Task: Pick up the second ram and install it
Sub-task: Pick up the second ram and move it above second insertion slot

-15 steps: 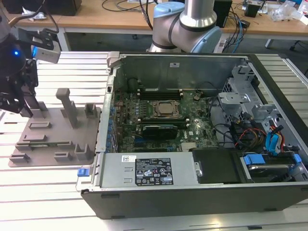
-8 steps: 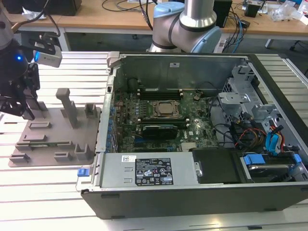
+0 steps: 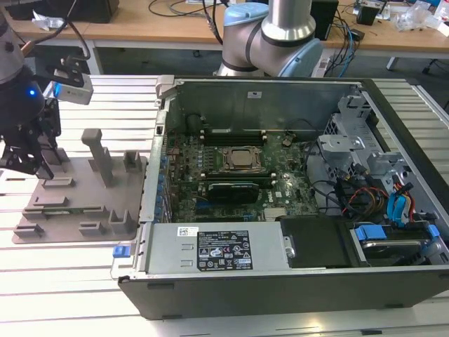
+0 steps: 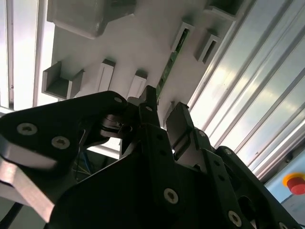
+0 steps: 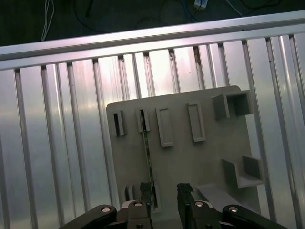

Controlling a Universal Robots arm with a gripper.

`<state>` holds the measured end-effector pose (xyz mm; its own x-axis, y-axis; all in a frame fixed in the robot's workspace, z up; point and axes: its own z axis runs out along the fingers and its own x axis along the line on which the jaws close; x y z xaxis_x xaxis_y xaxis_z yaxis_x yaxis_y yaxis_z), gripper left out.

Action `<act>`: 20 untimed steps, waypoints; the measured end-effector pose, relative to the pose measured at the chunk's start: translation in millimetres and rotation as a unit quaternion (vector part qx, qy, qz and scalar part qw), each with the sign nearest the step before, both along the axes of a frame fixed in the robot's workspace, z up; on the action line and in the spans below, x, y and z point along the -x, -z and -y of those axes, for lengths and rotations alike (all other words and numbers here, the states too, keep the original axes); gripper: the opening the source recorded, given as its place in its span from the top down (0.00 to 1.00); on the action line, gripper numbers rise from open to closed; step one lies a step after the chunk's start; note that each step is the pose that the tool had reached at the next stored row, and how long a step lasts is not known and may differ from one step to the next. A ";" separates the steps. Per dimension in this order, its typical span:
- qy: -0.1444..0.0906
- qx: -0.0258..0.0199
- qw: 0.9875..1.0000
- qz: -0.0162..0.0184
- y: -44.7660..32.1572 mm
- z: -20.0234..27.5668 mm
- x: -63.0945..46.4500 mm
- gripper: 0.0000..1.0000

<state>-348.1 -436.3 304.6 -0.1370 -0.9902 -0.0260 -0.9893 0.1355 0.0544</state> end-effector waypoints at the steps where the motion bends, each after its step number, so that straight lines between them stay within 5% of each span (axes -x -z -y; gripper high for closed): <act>1: 0.000 0.000 1.000 0.000 2.5 0.0 0.0 0.64; 20: 0.000 0.000 1.000 0.000 28.6 0.0 0.0 0.64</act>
<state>-348.1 -436.3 276.0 -0.1370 -0.9902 -0.0260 -0.9893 0.1354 0.0544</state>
